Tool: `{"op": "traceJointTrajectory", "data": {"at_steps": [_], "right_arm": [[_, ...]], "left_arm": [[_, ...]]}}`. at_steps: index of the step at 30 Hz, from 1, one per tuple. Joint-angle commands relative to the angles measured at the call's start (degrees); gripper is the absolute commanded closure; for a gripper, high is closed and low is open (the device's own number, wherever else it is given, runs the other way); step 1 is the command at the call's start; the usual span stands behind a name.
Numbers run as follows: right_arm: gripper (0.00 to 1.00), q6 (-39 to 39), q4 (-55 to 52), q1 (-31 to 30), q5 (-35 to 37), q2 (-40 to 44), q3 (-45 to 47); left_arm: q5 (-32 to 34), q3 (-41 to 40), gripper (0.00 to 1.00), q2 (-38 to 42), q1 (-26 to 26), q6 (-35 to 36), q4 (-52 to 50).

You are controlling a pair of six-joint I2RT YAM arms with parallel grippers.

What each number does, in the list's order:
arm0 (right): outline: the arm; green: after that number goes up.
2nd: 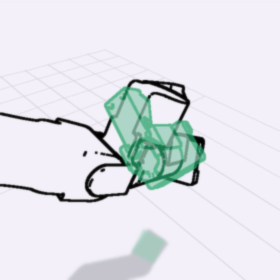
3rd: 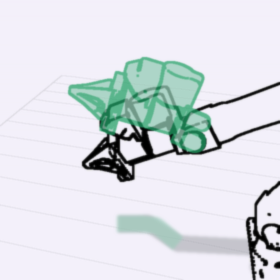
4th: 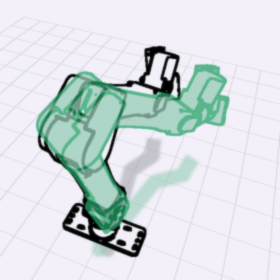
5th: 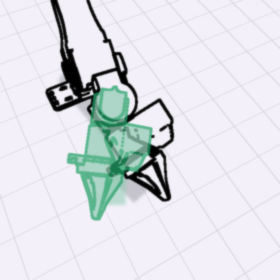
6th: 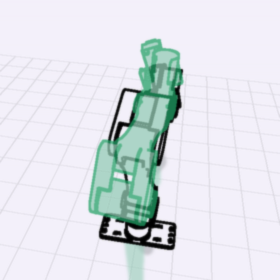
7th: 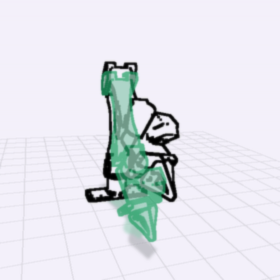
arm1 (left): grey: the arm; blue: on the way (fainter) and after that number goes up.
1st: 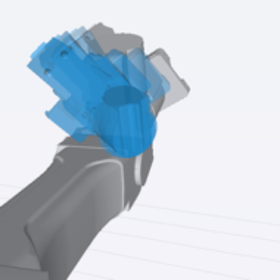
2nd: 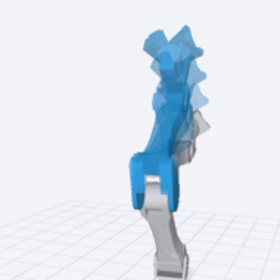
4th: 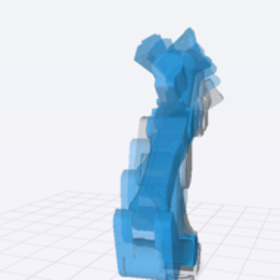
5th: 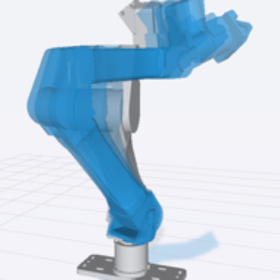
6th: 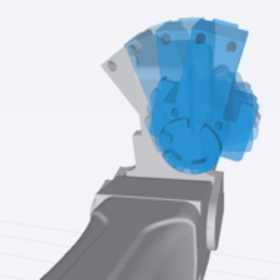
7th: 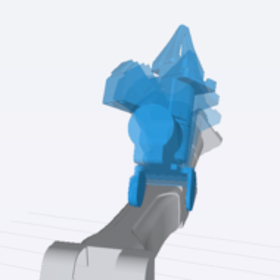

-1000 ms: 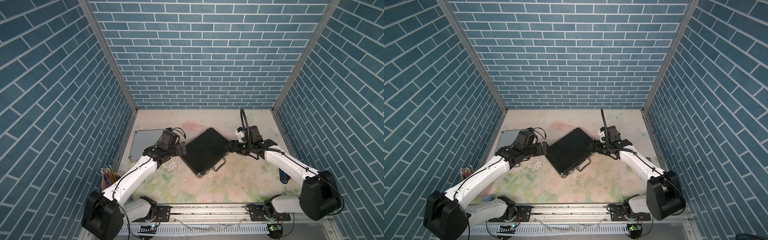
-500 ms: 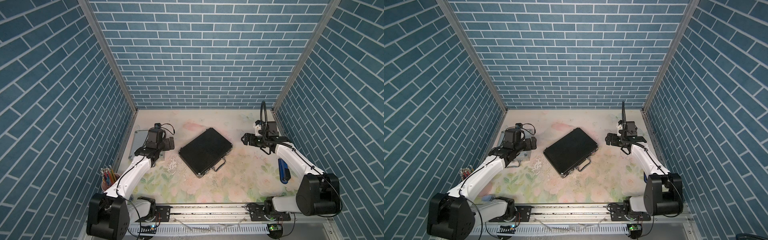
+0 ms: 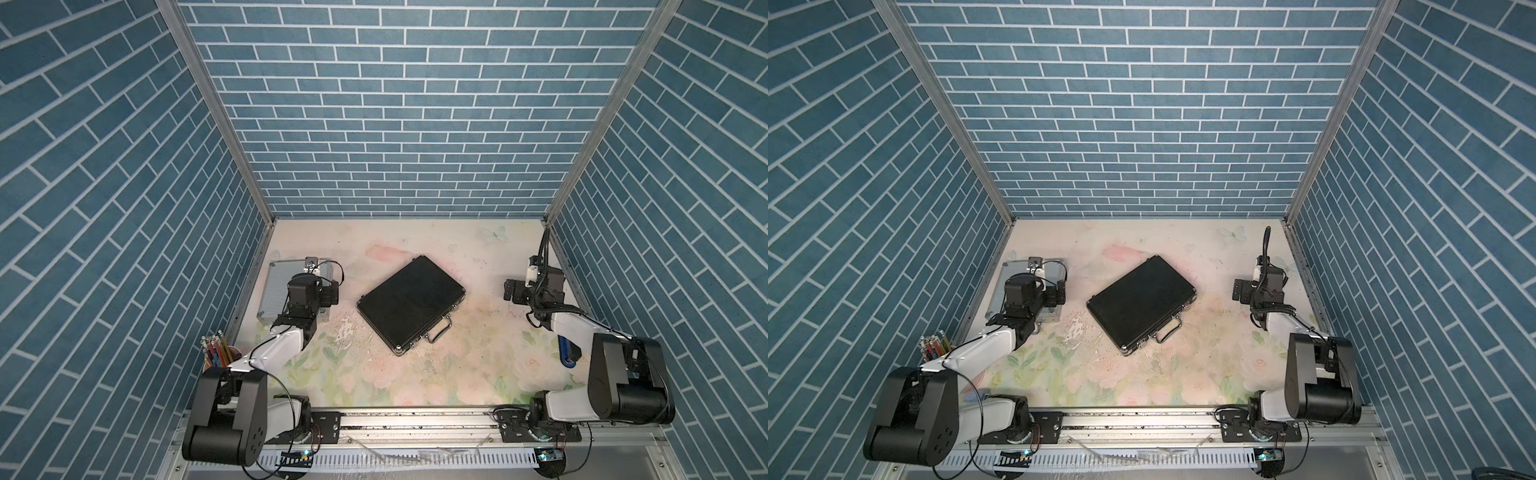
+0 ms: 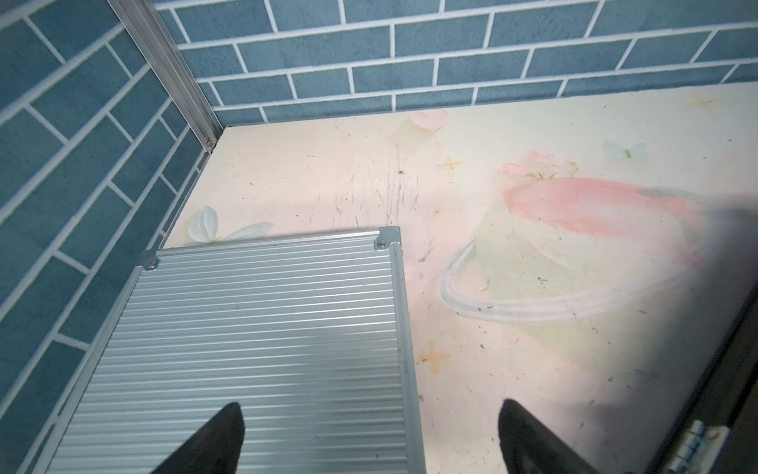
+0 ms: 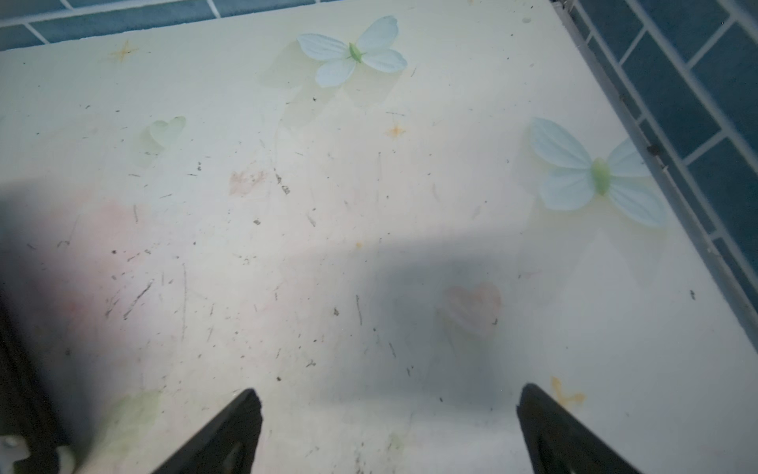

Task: Close the poker set cases
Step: Reset both arms

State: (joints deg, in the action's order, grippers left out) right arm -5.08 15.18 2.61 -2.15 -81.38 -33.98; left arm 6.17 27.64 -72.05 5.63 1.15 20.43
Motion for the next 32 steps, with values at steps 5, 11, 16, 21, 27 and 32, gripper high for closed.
{"op": "traceJointTrajectory", "data": {"at_steps": [5, 11, 16, 21, 27, 32], "right_arm": [[0.02, 2.1, 20.7, 1.5, -1.5, -3.4, 5.5], [0.02, 2.1, 30.5, 1.5, -1.1, -5.4, 10.0], [0.01, 2.3, 33.3, 1.1, 0.6, -6.7, 11.2], [0.01, 2.7, 34.5, 0.1, 2.6, -6.8, 11.6], [0.01, 3.5, 35.7, -0.9, 3.5, -6.7, 12.5], [0.01, 3.5, 35.5, -0.9, 3.3, -6.7, 12.4]], "left_arm": [[-0.5, -3.8, 0.02, -2.5, -3.6, 1.9, 15.7], [-1.3, -5.3, 0.02, -7.8, -5.2, 0.6, 22.5], [-0.3, -5.6, 0.03, -13.2, -5.2, -0.1, 27.2], [-0.4, -6.1, 0.02, -14.5, -5.2, 0.0, 29.1], [-0.4, -6.0, 0.02, -14.5, -5.2, 0.0, 29.0], [-0.4, -6.0, 0.01, -14.5, -5.2, 0.0, 28.9]]}}
